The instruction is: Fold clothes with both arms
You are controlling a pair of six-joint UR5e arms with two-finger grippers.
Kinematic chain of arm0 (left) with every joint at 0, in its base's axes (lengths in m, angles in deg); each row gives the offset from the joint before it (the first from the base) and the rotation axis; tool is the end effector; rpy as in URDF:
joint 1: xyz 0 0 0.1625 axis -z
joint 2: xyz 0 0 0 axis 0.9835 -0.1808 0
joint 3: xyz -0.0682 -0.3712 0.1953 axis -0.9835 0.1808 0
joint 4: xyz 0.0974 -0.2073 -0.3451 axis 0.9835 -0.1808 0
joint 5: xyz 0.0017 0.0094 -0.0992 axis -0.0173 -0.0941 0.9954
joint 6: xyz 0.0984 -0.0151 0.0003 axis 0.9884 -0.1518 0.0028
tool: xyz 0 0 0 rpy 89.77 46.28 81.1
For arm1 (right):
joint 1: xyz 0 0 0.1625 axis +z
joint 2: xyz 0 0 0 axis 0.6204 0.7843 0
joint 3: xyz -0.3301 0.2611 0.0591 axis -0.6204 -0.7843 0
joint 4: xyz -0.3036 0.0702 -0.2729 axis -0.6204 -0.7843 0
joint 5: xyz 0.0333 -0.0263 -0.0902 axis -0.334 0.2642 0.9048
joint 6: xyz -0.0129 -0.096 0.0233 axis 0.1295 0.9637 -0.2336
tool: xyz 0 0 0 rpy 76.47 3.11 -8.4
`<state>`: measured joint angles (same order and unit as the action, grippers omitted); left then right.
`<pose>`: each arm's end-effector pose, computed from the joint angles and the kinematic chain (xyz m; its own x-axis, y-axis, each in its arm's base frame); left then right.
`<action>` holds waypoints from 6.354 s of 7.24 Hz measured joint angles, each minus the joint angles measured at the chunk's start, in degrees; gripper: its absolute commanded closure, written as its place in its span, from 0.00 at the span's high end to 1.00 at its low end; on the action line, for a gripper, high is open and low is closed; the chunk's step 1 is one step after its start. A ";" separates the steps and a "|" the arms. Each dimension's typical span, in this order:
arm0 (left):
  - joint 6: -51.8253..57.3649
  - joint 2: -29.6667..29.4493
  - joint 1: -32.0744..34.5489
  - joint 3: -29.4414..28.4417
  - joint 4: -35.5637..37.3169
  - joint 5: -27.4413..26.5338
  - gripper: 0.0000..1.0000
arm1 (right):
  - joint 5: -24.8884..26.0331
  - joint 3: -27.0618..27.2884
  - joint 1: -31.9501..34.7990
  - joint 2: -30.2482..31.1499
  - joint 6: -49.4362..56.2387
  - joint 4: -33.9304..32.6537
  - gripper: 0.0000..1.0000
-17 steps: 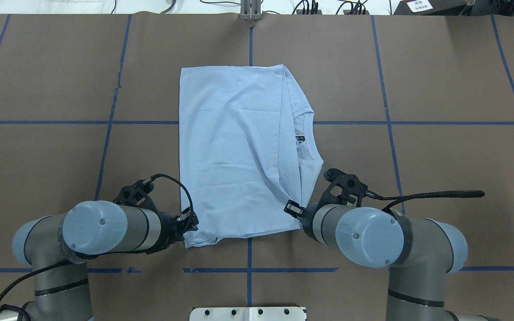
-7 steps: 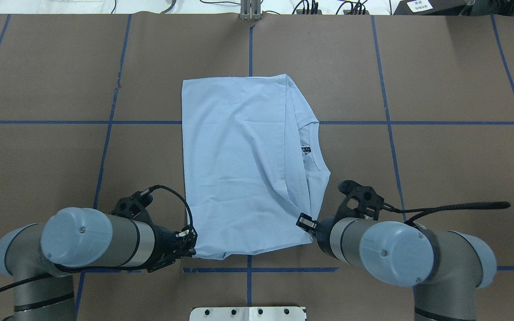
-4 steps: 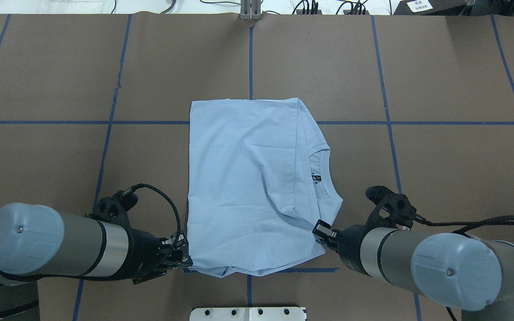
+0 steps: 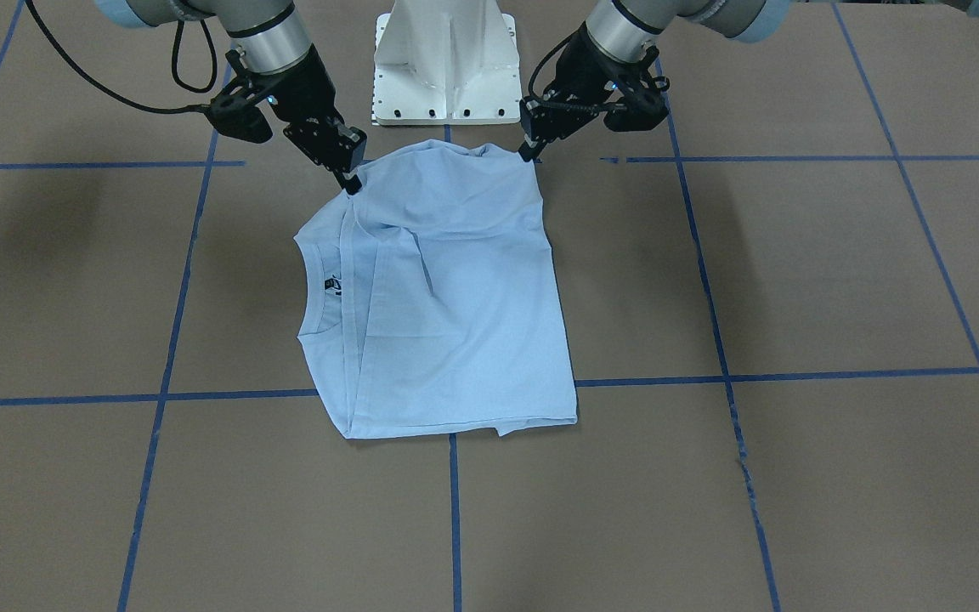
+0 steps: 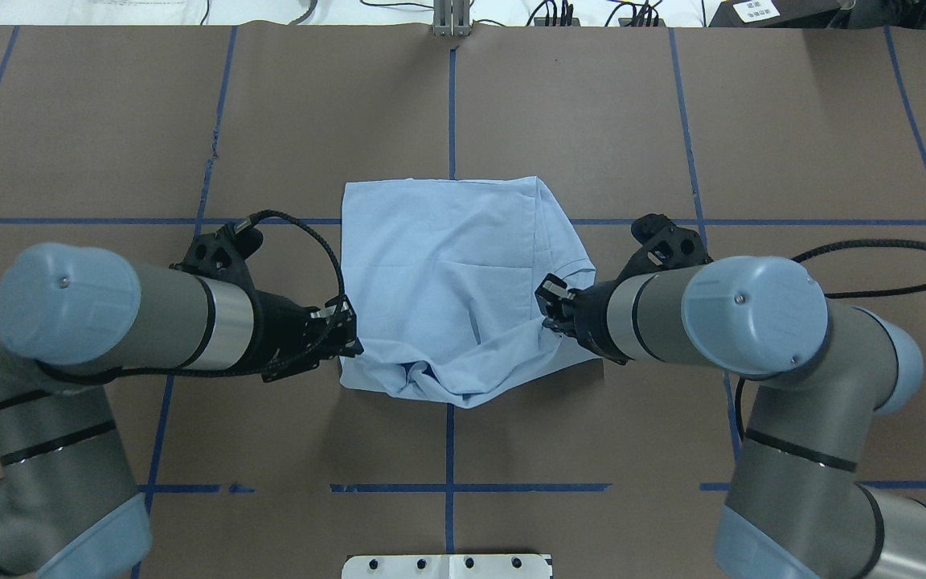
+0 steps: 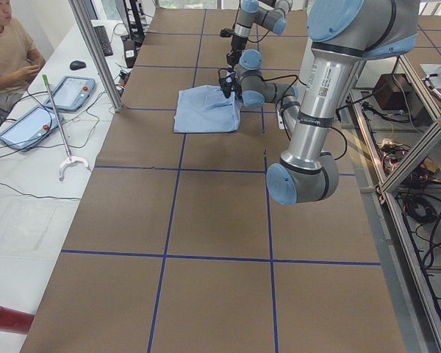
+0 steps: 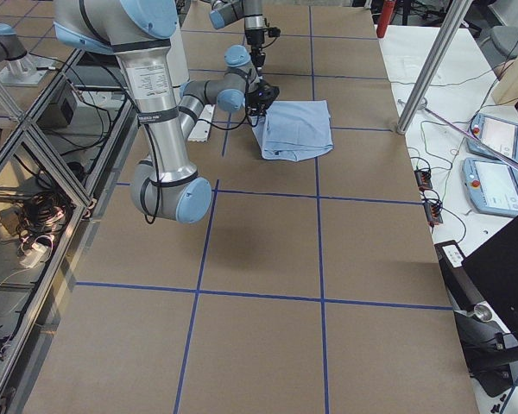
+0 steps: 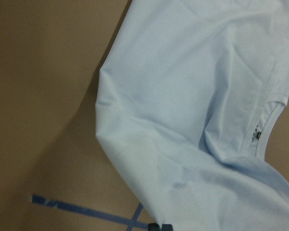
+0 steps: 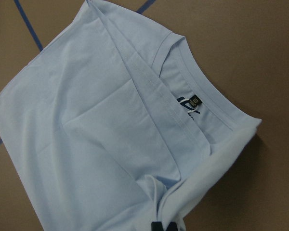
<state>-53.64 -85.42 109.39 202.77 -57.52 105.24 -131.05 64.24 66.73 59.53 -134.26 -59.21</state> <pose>0.4320 -0.3676 0.2081 0.2199 -0.4189 -0.8810 0.3072 0.8869 -0.3450 -0.4319 -0.3695 0.2215 0.2826 0.5301 0.7995 -0.4901 0.7962 -0.3547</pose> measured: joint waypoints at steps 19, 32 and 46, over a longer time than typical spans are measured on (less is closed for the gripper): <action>67.02 -0.42 36.26 -38.30 -22.18 13.10 0.57 | -35.42 -41.94 43.62 -2.55 63.14 13.72 1.00; 101.03 25.12 59.13 -11.37 12.73 26.97 1.00 | -37.67 -32.21 54.38 12.89 91.11 -0.63 1.00; 101.54 25.47 56.86 -12.29 13.02 29.31 1.00 | -36.93 -27.20 52.71 16.15 97.96 -10.18 1.00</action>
<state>47.90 -59.94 166.25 190.47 -44.51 134.55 -167.99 37.04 119.44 75.68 -36.30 -69.39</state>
